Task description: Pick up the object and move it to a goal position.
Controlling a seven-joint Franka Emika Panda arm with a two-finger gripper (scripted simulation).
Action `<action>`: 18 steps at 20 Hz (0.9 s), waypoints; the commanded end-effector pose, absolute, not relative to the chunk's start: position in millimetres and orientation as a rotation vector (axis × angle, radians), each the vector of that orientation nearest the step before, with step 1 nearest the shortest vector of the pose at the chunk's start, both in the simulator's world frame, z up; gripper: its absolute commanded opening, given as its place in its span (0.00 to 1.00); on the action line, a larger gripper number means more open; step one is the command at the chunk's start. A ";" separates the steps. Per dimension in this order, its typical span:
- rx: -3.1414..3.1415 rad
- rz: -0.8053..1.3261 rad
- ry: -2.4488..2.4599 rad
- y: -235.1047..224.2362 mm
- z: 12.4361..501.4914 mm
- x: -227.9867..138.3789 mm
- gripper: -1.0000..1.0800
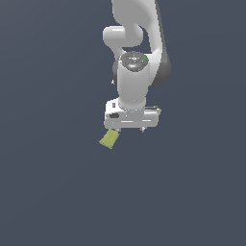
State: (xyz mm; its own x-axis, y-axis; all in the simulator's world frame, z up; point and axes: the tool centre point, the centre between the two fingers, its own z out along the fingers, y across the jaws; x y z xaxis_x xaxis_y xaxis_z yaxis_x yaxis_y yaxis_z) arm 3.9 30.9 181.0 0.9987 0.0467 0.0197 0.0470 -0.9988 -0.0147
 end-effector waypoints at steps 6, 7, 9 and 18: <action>-3.134 -0.052 -0.074 26.2 190.8 8.1 0.96; -3.138 -0.060 -0.075 24.5 194.4 9.6 0.96; -3.142 -0.070 -0.076 22.3 199.2 11.5 0.96; -3.140 -0.064 -0.020 15.1 187.7 7.9 0.96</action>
State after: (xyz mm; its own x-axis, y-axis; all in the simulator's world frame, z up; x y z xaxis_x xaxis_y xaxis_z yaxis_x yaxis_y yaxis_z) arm 9.5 18.0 192.4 0.9987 0.0260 0.0434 0.0260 -0.9997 0.0007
